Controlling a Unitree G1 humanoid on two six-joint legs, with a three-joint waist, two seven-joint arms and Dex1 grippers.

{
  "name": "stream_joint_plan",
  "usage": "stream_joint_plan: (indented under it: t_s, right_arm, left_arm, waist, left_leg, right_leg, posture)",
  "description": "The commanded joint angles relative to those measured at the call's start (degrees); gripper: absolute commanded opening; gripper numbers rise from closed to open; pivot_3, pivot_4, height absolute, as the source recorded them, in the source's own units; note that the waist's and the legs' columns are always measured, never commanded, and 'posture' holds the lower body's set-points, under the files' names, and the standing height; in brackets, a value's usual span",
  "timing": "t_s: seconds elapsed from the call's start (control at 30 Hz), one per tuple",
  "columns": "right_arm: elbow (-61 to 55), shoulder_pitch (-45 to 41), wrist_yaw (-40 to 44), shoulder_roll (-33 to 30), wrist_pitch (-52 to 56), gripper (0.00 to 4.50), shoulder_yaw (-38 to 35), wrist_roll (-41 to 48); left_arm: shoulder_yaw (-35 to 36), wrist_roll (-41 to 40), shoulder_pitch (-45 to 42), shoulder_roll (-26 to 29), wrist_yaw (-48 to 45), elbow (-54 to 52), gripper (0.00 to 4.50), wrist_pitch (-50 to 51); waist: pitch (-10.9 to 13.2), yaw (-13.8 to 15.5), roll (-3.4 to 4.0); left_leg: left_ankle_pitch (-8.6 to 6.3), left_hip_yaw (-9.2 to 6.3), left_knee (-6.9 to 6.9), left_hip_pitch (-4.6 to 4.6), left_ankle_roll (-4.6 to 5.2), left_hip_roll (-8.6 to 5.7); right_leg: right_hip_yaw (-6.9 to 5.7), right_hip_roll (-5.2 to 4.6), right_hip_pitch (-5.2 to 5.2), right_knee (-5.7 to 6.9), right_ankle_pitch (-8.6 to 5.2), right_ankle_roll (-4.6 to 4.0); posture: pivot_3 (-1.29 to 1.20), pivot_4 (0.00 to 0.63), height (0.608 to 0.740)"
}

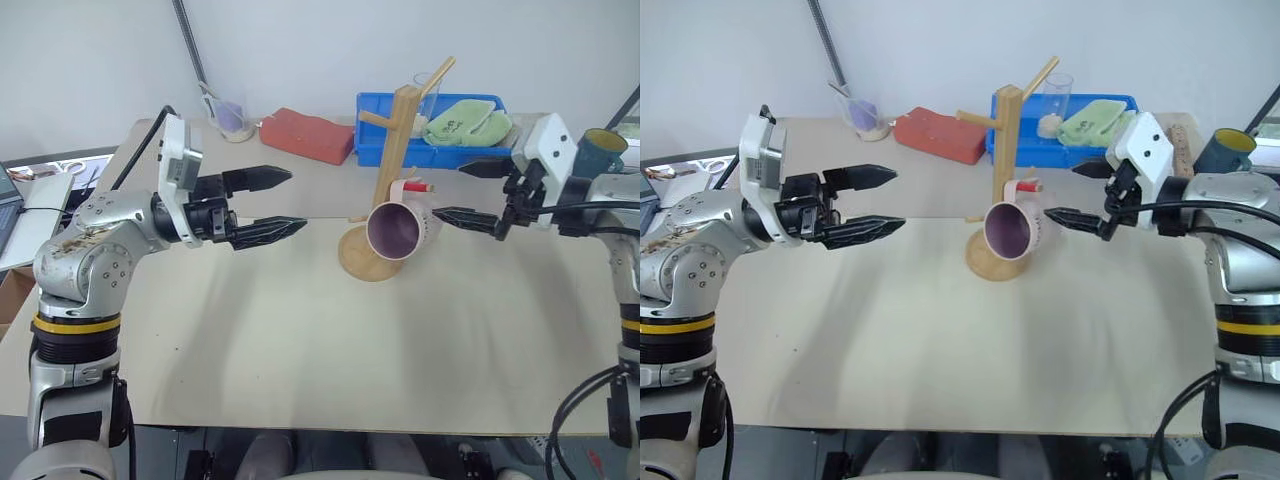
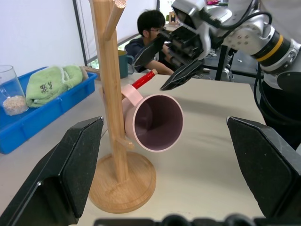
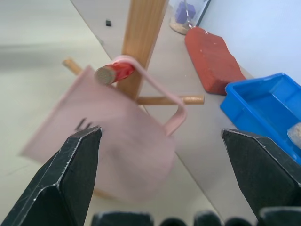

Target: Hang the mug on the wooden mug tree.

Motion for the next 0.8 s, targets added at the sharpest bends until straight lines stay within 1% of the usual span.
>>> stream_joint_plan:
  t_s: [0.03,0.17,0.23,0.33,0.47,0.6,0.67,0.8]
  right_arm:
    - [-7.05,1.81,0.41,-3.68,5.1,4.49,-7.13,5.65]
    - [-12.23,3.97,-0.74,-6.53,11.55,4.49,-13.32,11.81]
    - [-14.59,4.9,-1.74,-7.55,13.63,4.49,-15.26,13.71]
    - [-16.97,6.37,-3.77,-8.23,15.26,4.49,-16.15,14.86]
    - [-17.81,7.21,-6.59,-7.72,16.06,4.49,-16.47,16.05]
    - [-18.5,8.11,-8.28,-7.34,16.58,4.49,-16.74,17.31]
    - [-18.57,8.67,-8.65,-7.66,16.34,4.49,-16.88,17.84]
    - [-18.0,9.15,-8.92,-8.01,15.76,4.49,-17.03,18.13]
  left_arm:
    - [1.32,1.73,-2.29,1.91,0.73,1.02,4.5,-1.21]
    - [0.98,3.53,-4.03,3.81,1.16,2.76,4.5,-0.52]
    - [0.6,4.68,-4.63,4.36,1.47,3.11,4.5,-1.08]
    - [-0.86,7.27,-5.27,4.71,1.0,4.14,4.5,-2.61]
    - [-2.54,9.8,-6.33,3.76,0.12,6.1,4.5,-5.6]
    - [-2.98,10.27,-6.48,3.22,-0.24,6.62,4.5,-5.84]
    - [-2.72,9.29,-6.78,3.09,-0.9,6.85,4.5,-4.72]
    - [-2.58,10.34,-6.81,3.07,-1.72,6.74,4.5,-7.24]
  waist:
    - [0.01,0.12,-0.01]
    - [0.01,0.21,-0.01]
    - [0.01,0.17,-0.02]
    - [0.02,0.2,-0.03]
    - [0.02,0.26,-0.03]
    - [0.02,0.58,-0.03]
    - [0.02,0.67,-0.03]
    - [0.02,0.8,-0.03]
  left_leg:
    - [0.0,0.0,0.0,0.0,0.0,0.0]
    - [0.0,0.0,0.0,0.01,0.01,0.0]
    - [0.0,0.0,-0.02,0.01,0.01,0.0]
    - [-0.01,0.0,-0.03,0.01,0.01,0.02]
    - [0.0,0.02,-0.01,0.0,0.0,0.01]
    - [0.0,0.02,-0.02,-0.01,0.0,0.01]
    - [0.0,0.02,-0.02,-0.01,0.0,0.01]
    - [0.0,0.02,-0.01,0.0,0.0,0.01]
  right_leg:
    - [0.0,0.0,0.0,0.0,-0.01,0.01]
    - [0.0,0.0,0.02,-0.01,-0.02,0.04]
    - [0.0,0.0,0.01,0.0,-0.02,0.04]
    - [0.0,0.01,0.02,0.0,-0.03,0.05]
    - [0.0,-0.01,0.01,0.0,-0.03,0.06]
    - [0.0,-0.01,0.01,-0.02,-0.03,0.06]
    - [0.0,-0.02,0.01,-0.03,-0.03,0.05]
    - [0.0,-0.01,0.01,-0.01,-0.04,0.06]
  posture:
    - [0.0,0.15,0.74]
    - [0.0,0.15,0.74]
    - [0.0,0.15,0.74]
    - [0.0,0.15,0.74]
    - [0.0,0.15,0.74]
    - [0.0,0.15,0.74]
    - [0.0,0.15,0.74]
    - [0.0,0.15,0.74]
